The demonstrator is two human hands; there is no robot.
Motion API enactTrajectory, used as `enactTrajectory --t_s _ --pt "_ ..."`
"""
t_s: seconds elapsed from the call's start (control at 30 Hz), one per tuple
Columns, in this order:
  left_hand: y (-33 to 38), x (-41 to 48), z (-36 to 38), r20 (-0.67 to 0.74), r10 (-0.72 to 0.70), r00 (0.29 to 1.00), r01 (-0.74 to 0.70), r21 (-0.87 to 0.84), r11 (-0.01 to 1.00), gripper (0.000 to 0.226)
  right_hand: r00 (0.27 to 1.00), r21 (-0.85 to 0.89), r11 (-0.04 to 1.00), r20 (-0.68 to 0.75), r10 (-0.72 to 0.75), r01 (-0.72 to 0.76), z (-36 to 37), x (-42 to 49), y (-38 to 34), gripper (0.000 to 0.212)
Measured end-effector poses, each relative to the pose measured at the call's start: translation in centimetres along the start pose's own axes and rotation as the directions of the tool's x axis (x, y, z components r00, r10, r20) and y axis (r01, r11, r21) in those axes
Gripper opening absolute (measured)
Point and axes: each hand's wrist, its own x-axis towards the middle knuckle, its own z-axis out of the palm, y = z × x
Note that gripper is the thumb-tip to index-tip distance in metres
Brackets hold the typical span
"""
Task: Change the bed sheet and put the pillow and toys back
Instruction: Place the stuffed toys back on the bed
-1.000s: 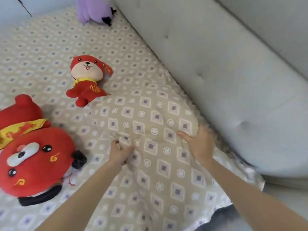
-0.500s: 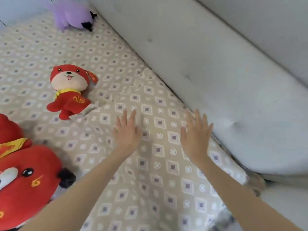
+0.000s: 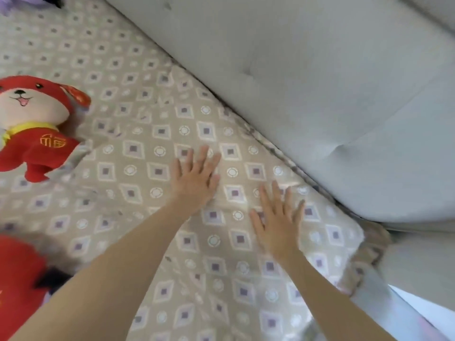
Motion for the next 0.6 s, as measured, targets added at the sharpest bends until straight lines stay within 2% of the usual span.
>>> enactTrajectory --t_s 0.03,0.1,0.23,0.33,0.43,0.6 --pt "-0.1 -0.1 -0.4 0.039 -0.001 0.999 0.001 0.004 1.0 0.052 0.999 -0.02 1.0 0.032 -0.01 0.01 0.0 -0.3 0.4 0.064" --pt "-0.2 -0.4 -1.8 0.002 -0.008 1.0 0.008 -0.067 0.998 0.052 0.999 0.044 0.999 0.033 0.01 -0.012 -1.0 0.1 0.7 0.06" --pt "0.7 -2.5 -5.6 -0.126 -0.034 0.992 0.0 -0.257 0.966 0.052 0.991 0.185 0.983 -0.124 0.043 -0.019 -4.8 0.0 0.4 0.053" --pt "0.8 -5.5 -9.5 -0.254 -0.119 0.96 -0.01 -0.454 0.891 0.047 0.967 0.314 0.949 -0.249 0.053 0.028 -8.4 -1.7 0.4 0.045" --pt "0.5 -9.0 -12.6 -0.316 -0.218 0.923 -0.026 -0.617 0.786 0.042 0.924 0.443 0.894 -0.365 0.111 0.067 -11.6 -3.8 0.1 0.035" --pt "-0.4 -16.4 -16.7 -0.422 -0.292 0.858 -0.103 -0.698 0.709 0.039 0.884 0.481 0.869 -0.449 0.128 0.119 -16.3 -9.4 -1.2 0.03"
